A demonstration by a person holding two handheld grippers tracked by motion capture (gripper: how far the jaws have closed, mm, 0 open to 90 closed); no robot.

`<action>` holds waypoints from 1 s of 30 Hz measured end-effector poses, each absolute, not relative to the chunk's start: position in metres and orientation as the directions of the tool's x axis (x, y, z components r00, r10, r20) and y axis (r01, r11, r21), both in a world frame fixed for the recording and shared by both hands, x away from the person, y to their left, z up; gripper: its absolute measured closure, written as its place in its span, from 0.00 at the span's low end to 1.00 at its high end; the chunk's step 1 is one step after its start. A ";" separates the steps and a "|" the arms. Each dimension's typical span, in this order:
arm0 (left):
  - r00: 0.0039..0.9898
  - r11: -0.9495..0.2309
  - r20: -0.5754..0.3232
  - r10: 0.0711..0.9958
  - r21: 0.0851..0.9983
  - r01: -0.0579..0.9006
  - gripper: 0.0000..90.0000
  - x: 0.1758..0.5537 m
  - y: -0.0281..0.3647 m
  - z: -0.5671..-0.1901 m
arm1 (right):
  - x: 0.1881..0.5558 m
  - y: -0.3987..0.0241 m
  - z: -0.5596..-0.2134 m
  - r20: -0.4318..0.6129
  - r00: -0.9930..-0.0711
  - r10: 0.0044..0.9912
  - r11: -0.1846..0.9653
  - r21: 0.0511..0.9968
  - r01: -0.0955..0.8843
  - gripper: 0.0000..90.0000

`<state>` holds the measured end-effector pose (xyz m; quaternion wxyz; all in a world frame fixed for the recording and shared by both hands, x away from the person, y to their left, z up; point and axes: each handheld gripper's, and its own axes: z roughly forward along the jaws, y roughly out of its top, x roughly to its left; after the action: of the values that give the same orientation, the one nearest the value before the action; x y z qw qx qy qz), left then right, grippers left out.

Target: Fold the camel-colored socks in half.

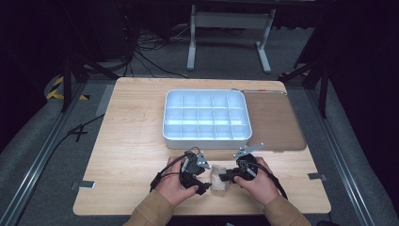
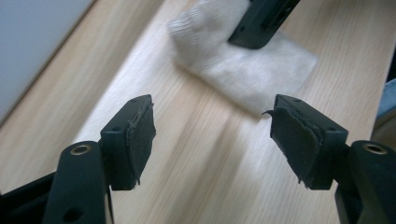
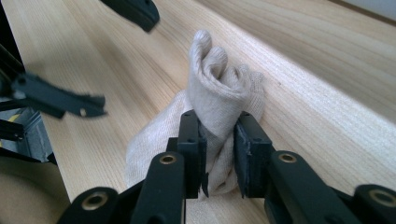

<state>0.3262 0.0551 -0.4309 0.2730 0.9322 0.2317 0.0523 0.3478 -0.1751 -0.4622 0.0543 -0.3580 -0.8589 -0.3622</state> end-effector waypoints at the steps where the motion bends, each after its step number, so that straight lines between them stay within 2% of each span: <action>1: 0.883 -0.735 -0.023 0.469 0.544 0.405 0.35 0.326 0.059 -0.429 | 0.347 -0.174 -0.461 0.342 -0.742 0.576 0.484 0.589 0.647 0.84; 8: 0.850 -0.680 -0.007 0.527 0.597 0.426 0.37 0.322 0.086 -0.419 | 0.341 -0.176 -0.448 0.330 -0.748 0.576 0.462 0.623 0.631 0.84; 13: 0.834 -0.681 -0.040 0.550 0.557 0.475 0.36 0.325 0.099 -0.415 | 0.338 -0.178 -0.437 0.320 -0.754 0.574 0.449 0.647 0.616 0.84; 30: 0.800 -0.641 -0.041 0.599 0.574 0.509 0.35 0.332 0.121 -0.405 | 0.346 -0.183 -0.404 0.274 -0.754 0.597 0.446 0.668 0.596 0.84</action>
<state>0.3323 0.1205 -0.4046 0.2921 0.9026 0.3069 0.0768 0.3464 -0.1830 -0.4038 -0.0005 -0.3508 -0.8503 -0.3924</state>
